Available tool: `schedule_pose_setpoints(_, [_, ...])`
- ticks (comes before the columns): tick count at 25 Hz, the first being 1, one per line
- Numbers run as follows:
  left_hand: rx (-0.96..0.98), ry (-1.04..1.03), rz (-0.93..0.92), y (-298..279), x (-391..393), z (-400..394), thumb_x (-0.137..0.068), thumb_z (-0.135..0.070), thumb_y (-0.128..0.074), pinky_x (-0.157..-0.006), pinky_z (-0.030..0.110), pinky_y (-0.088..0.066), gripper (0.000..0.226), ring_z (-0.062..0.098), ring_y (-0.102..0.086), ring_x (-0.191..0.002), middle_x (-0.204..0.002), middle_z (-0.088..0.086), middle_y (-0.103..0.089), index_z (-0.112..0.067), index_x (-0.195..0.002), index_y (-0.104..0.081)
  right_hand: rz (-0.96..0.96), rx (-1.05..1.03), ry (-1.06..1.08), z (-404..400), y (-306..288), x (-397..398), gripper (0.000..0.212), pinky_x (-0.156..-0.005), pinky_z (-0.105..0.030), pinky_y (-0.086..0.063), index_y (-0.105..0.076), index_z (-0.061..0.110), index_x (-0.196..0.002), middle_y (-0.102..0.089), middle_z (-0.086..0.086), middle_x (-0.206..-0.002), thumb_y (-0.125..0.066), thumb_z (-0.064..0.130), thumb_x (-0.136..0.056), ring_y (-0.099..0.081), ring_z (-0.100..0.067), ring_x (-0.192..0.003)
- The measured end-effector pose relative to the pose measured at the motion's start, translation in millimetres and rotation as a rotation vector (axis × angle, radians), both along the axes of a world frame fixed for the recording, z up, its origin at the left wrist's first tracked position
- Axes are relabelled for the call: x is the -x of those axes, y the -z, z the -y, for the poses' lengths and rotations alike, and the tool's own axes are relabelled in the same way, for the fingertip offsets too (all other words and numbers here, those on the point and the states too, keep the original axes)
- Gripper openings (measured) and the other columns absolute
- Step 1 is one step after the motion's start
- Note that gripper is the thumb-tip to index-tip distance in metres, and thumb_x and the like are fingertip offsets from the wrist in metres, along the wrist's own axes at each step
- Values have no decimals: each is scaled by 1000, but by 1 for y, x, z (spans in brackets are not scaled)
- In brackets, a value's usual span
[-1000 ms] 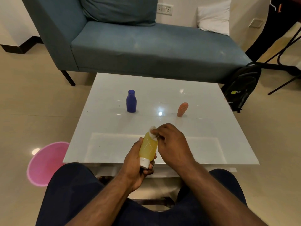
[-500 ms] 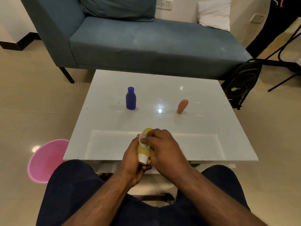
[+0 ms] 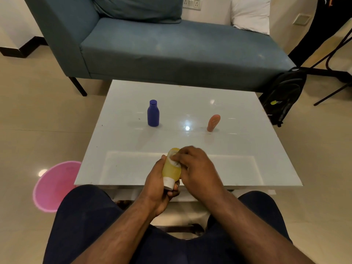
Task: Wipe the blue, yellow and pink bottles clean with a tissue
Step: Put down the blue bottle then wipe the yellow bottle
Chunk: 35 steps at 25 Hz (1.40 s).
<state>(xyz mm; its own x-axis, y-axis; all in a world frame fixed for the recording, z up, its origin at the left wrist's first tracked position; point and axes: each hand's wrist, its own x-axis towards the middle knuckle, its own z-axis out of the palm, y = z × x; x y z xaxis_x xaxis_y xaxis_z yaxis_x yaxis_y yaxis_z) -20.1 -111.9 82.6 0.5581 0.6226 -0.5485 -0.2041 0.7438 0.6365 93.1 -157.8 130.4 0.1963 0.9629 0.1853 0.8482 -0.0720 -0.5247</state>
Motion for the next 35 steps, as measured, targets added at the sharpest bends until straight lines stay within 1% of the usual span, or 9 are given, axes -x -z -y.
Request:
schedule_pose_setpoints(3, [17, -16, -7, 1, 0, -1, -100, -51, -42, -42, 24, -36, 48, 17, -51, -55, -73, 10, -61, -8, -108, -62, -19, 27, 79, -7, 3, 1, 26, -85, -32, -48, -69, 14, -109, -59, -2, -106, -61, 9, -85, -53, -20, -101])
schedule_pose_setpoints(6, [34, -33, 32, 0, 1, -3, -99, -55, -43, -48, 27, -39, 50, 21, -58, -66, -80, 12, -65, -12, -107, -68, -13, 40, -38, 14, -3, 24, 30, -87, -23, -43, -67, 15, -111, -59, 0, -112, -62, 12, -83, -51, -17, -103])
schedule_pose_setpoints(11, [50, -43, -3, 5, 1, -4, -99, -53, -44, -38, 23, -37, 52, 16, -51, -52, -73, 12, -61, -6, -113, -61, -83, -8, 96, -1, 5, -2, 31, -82, -37, -52, -70, 13, -106, -62, 0, -104, -52, 11, -81, -57, -18, -97])
schedule_pose_setpoints(15, [95, -61, 35, 5, 1, -7, -97, -56, -45, -52, 27, -35, 51, 21, -53, -64, -75, 10, -62, -10, -104, -66, -18, 21, -10, 18, 3, 26, 28, -85, -34, -51, -70, 13, -105, -62, -1, -109, -61, 10, -79, -55, -19, -100])
schedule_pose_setpoints(21, [78, -73, 3, 7, 1, -9, -99, -54, -44, -37, 22, -36, 54, 17, -48, -49, -74, 13, -61, -5, -114, -62, -106, -8, 108, -2, 7, 3, 30, -86, -37, -52, -70, 13, -105, -64, -1, -107, -52, 12, -81, -58, -18, -99])
schedule_pose_setpoints(26, [109, -89, 58, 6, 4, -10, -94, -59, -47, -54, 28, -38, 53, 23, -53, -67, -79, 12, -63, -11, -101, -70, -36, 34, -28, 15, 1, 27, 30, -89, -34, -49, -69, 14, -107, -63, -2, -114, -62, 12, -78, -53, -19, -105])
schedule_pose_setpoints(31, [60, -73, 12, 6, 3, -8, -97, -57, -46, -37, 23, -38, 59, 16, -51, -49, -74, 13, -61, -5, -121, -58, -64, 18, 105, -22, 10, 1, 24, -93, -33, -45, -69, 13, -108, -64, -4, -113, -59, 9, -87, -54, -21, -106])
schedule_pose_setpoints(33, [64, -67, 42, 4, 5, -7, -95, -63, -42, -49, 29, -50, 65, 22, -64, -61, -84, 15, -68, -6, -120, -61, -12, 44, 55, -17, 8, 13, 27, -94, -27, -41, -68, 14, -111, -63, -3, -117, -64, 11, -84, -51, -21, -110])
schedule_pose_setpoints(35, [74, -77, 59, 4, 6, -7, -93, -69, -37, -78, 43, -56, 70, 32, -71, -92, -105, 18, -74, -12, -119, -67, 63, 36, -41, -1, 2, 29, 33, -90, -29, -43, -69, 14, -109, -64, -2, -114, -71, 11, -76, -52, -21, -107])
